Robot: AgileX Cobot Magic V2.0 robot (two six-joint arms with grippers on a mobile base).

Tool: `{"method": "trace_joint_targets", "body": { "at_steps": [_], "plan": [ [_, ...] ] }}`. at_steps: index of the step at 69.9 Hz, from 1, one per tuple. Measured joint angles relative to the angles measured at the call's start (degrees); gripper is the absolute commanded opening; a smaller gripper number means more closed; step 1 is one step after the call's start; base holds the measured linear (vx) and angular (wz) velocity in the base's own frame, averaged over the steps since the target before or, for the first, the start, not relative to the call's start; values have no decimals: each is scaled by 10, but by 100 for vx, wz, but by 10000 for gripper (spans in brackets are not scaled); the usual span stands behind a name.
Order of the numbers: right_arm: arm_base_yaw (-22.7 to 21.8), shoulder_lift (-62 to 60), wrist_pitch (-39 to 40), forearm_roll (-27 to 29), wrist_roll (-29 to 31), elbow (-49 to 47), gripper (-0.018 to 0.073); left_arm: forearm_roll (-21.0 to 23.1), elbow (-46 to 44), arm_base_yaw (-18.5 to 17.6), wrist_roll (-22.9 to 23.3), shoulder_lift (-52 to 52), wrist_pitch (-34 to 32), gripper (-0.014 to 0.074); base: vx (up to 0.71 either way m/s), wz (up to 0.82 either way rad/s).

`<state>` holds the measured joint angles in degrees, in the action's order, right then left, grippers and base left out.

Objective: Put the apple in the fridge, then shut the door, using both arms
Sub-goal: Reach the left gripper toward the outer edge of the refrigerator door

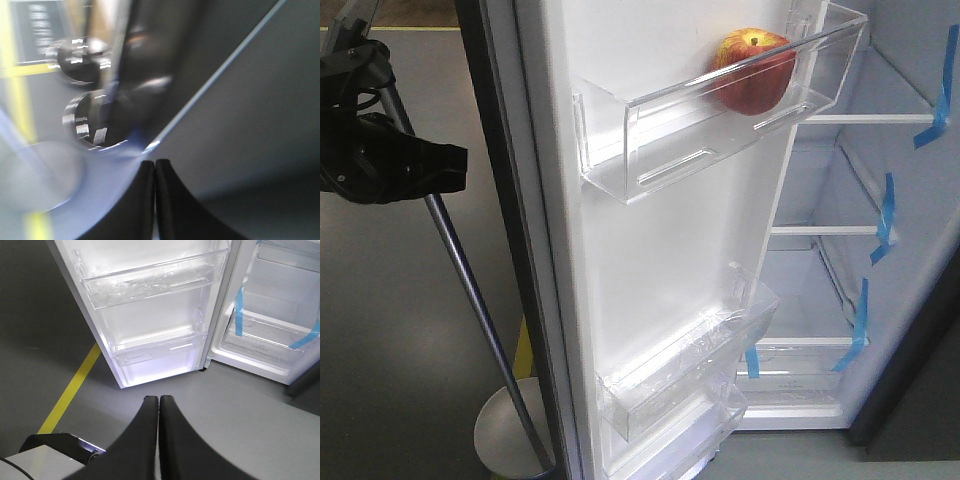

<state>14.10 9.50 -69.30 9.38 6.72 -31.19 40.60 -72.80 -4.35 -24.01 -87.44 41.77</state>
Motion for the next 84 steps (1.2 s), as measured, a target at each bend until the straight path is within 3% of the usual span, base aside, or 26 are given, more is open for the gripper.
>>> {"method": "trace_joint_targets", "body": {
  "at_steps": [15,53,84],
  "plan": [
    [0,0,0,0,0,0,-9,90,-25,0,-48,-43,-6,-6,0,0],
    [0,0,0,0,0,0,-9,181,-48,0,-98,-77,35,-6,0,0],
    [0,0,0,0,0,0,-9,323,-48,-4,-206,-77,141,-6,0,0]
  ]
}}
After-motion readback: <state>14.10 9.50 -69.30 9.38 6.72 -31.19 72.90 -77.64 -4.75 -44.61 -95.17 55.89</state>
